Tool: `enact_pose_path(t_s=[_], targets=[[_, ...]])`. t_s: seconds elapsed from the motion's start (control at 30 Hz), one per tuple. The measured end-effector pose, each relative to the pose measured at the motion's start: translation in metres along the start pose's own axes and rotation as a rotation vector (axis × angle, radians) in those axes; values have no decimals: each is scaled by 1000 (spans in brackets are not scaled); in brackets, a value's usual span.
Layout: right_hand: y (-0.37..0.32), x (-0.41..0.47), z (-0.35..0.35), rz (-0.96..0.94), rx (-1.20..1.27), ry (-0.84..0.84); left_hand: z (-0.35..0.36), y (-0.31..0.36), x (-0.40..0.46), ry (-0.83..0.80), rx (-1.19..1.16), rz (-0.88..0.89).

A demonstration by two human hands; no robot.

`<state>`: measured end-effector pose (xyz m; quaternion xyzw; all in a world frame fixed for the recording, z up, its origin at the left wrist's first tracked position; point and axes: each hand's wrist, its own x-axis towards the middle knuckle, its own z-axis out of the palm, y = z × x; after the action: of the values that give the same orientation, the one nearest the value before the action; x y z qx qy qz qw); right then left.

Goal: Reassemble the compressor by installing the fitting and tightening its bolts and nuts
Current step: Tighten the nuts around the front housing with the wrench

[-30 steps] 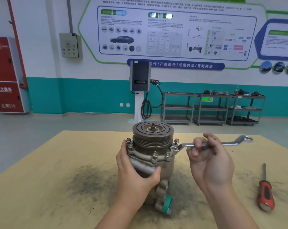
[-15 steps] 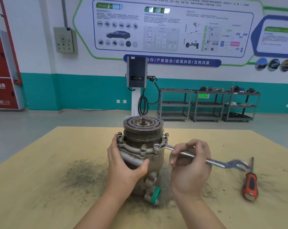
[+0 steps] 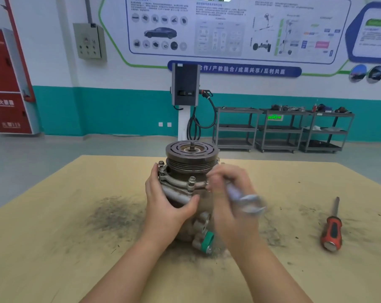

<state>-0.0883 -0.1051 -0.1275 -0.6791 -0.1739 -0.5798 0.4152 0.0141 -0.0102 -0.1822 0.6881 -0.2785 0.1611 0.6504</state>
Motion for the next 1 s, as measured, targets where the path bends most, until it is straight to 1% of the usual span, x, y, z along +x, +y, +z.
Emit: enact_pose_path(t_s=[0.03, 0.1, 0.17, 0.23, 0.5, 0.57, 0.67, 0.73, 0.8, 0.83, 0.87, 0.9, 1.0], targets=[[-2, 4, -1, 105, 94, 90, -2, 0, -1, -5, 11, 10], [-3, 10, -3, 323, 367, 282, -2, 2, -1, -6, 17, 7], [0, 15, -8, 517, 585, 392, -2, 4, -1, -8, 9, 3], [5, 19, -11, 649, 699, 426, -1, 5, -1, -7, 7, 5], [19, 29, -24, 952, 933, 384, -2, 4, -1, -18, -8, 5], [20, 25, -22, 986, 973, 436, -2, 3, -1, -20, -10, 6], [18, 20, -14, 893, 880, 503, -2, 4, -1, -19, -2, -1], [13, 16, -10, 753, 735, 487, -2, 4, -2, -17, 3, -7], [9, 15, -8, 611, 612, 411, -3, 4, -2, -18, 8, -2], [6, 16, -9, 576, 583, 367, -2, 4, -2, -20, 10, 1], [6, 18, -11, 580, 581, 342, -2, 4, -2, -18, 13, 4], [8, 21, -13, 629, 606, 341, -2, 3, -2, -22, 6, 6], [16, 27, -20, 874, 775, 411, -2, 5, -2, -16, 8, 5]])
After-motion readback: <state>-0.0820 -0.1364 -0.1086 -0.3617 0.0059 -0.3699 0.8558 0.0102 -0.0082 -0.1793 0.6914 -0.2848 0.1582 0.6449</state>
